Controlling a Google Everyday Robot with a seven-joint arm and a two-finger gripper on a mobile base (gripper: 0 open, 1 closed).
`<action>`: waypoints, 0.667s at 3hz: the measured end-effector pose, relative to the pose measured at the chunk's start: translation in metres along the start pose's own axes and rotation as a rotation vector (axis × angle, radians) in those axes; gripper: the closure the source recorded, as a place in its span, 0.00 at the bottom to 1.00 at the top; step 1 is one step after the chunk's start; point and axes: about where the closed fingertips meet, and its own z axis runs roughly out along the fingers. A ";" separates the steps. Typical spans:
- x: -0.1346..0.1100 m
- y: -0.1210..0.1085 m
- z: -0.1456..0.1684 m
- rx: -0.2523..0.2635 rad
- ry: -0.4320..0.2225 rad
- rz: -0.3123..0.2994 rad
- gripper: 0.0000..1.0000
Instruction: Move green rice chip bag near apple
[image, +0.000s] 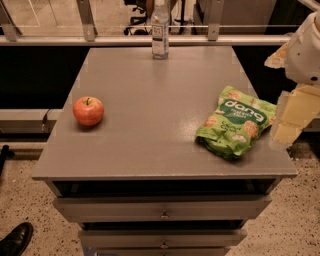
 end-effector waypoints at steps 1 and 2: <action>0.001 -0.003 0.002 0.016 -0.004 0.009 0.00; 0.011 -0.013 0.015 0.044 -0.011 0.052 0.00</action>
Offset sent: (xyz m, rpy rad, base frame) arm 0.0284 -0.0243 -0.0324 0.0316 -0.0489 -0.1096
